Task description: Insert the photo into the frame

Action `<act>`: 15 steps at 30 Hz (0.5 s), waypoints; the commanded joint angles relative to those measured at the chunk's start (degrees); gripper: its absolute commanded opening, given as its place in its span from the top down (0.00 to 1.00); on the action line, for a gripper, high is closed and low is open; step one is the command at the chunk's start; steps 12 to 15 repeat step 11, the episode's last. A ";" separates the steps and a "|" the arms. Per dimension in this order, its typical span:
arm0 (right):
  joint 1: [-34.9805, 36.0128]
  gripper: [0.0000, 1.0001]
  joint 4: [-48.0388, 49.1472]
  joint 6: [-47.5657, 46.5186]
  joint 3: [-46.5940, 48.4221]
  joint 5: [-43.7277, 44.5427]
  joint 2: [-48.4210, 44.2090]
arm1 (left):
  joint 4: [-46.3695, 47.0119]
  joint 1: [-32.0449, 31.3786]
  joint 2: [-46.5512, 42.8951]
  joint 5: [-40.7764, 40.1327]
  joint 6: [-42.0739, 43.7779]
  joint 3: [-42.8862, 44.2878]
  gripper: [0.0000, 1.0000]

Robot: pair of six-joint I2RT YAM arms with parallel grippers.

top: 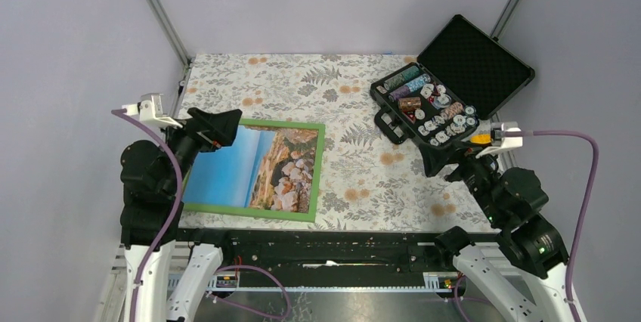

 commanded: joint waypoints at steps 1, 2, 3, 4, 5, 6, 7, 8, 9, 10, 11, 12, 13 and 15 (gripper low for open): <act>-0.12 0.00 0.44 -0.86 3.51 2.46 -2.12 | 1.18 -0.12 -0.22 -2.62 1.87 4.37 0.01; -0.10 0.00 0.49 -0.79 3.83 2.50 -2.34 | 0.98 -0.12 -0.30 -2.73 2.00 4.63 0.01; -0.07 0.00 0.46 -0.70 4.17 2.63 -2.51 | 0.86 -0.12 -0.44 -2.83 2.14 4.87 0.01; -0.12 0.00 0.45 -0.64 4.38 2.86 -2.61 | 0.71 -0.12 -0.58 -3.00 2.23 4.99 0.01; -0.14 0.00 0.40 -0.62 4.53 3.15 -2.70 | 0.48 -0.12 -0.64 -3.03 2.32 5.06 0.01; -0.11 0.00 0.37 -0.60 4.61 3.49 -2.86 | 0.31 -0.12 -0.60 -3.09 2.41 5.08 0.01; -0.06 0.00 0.34 -0.64 4.56 3.40 -2.97 | 0.12 -0.12 -0.61 -3.12 2.49 5.15 0.01; -0.09 0.00 0.29 -0.81 4.43 3.44 -3.13 | 0.04 -0.12 -0.59 -3.08 2.54 5.09 0.01; -0.06 0.00 -0.20 -0.59 4.41 4.37 -2.93 | 0.04 -0.12 -0.56 -2.93 2.67 5.05 0.01; -0.03 0.00 -1.09 0.09 4.67 5.89 -2.54 | 0.01 -0.12 -0.51 -2.75 2.68 5.06 0.01; -0.09 0.00 -1.58 0.16 4.90 6.39 -2.28 | 0.00 -0.12 -0.44 -2.53 2.76 5.07 0.01; -0.09 0.00 -1.58 0.16 4.90 6.39 -2.28 | 0.00 -0.12 -0.44 -2.53 2.76 5.07 0.01; -0.09 0.00 -1.58 0.16 4.90 6.39 -2.28 | 0.00 -0.12 -0.44 -2.53 2.76 5.07 0.01; -0.09 0.00 -1.58 0.16 4.90 6.39 -2.28 | 0.00 -0.12 -0.44 -2.53 2.76 5.07 0.01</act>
